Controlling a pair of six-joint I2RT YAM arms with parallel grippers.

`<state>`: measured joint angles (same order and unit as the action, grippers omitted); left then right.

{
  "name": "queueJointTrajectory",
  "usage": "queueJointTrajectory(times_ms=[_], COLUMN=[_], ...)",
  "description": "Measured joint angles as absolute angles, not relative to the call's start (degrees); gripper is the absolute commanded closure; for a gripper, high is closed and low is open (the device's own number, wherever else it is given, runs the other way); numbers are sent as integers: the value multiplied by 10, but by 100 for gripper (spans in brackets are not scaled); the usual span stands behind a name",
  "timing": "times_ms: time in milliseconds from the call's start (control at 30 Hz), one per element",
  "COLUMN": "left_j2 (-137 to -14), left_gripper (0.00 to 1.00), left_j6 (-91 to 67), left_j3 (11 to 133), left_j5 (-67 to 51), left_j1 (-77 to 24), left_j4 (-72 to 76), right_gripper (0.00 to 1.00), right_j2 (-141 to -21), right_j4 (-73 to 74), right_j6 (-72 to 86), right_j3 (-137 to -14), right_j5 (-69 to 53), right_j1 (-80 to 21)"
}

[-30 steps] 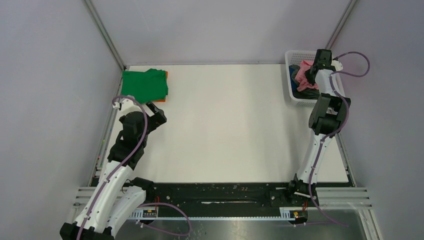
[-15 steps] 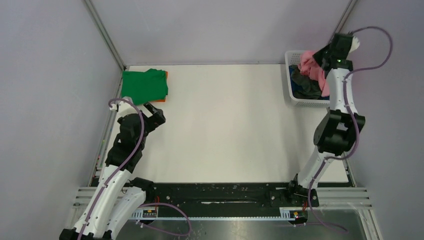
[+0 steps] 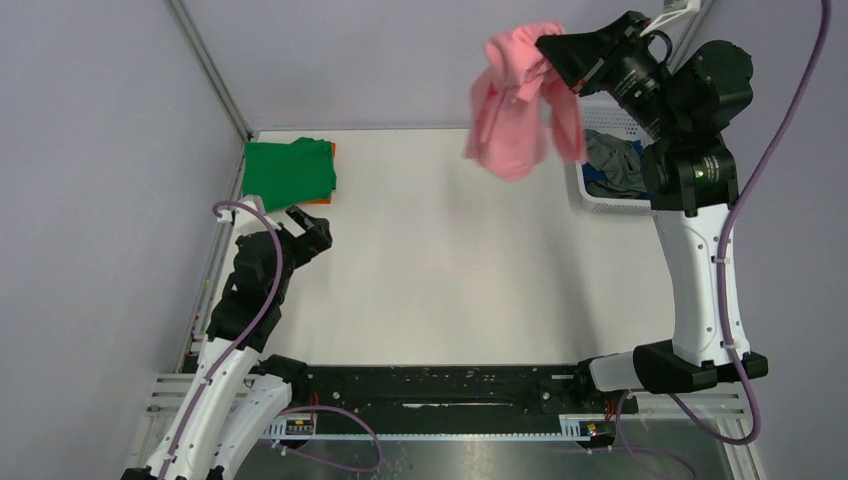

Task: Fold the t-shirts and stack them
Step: Move the tshirt to the center of the board

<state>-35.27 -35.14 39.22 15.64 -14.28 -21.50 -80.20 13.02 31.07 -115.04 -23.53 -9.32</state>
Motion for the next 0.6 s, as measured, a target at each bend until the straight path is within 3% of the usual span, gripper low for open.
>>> queueJointTrajectory(times_ms=[167, 267, 300, 400, 433, 533, 567, 600], left_j2=[-349, -346, -345, -346, -347, -355, -361, -369], left_gripper=[1, 1, 1, 1, 1, 1, 1, 1], left_j6=[-356, -359, -361, -366, -369, -380, -384, -390], left_j3=[392, 392, 392, 392, 392, 392, 392, 392], left_j5=[147, 146, 146, 146, 147, 147, 146, 142], left_j1=[-143, -143, -143, -143, -143, -143, -143, -143], left_j4=[-216, -222, -224, -234, -237, -245, -248, -250], right_gripper=[100, 99, 95, 65, 48, 11, 2, 1], right_j2=[-799, -772, -757, -687, -666, -604, -590, -583], right_j4=[117, 62, 46, 12, 9, 5, 15, 33], right_j6=[346, 370, 376, 384, 385, 378, 375, 375], right_j3=[-1140, -1037, -989, -781, -717, -507, -445, -393], right_j5=[-319, -343, -346, -320, -302, -216, -181, -136], right_j1=[-169, -197, -201, -203, -203, -202, -201, -201])
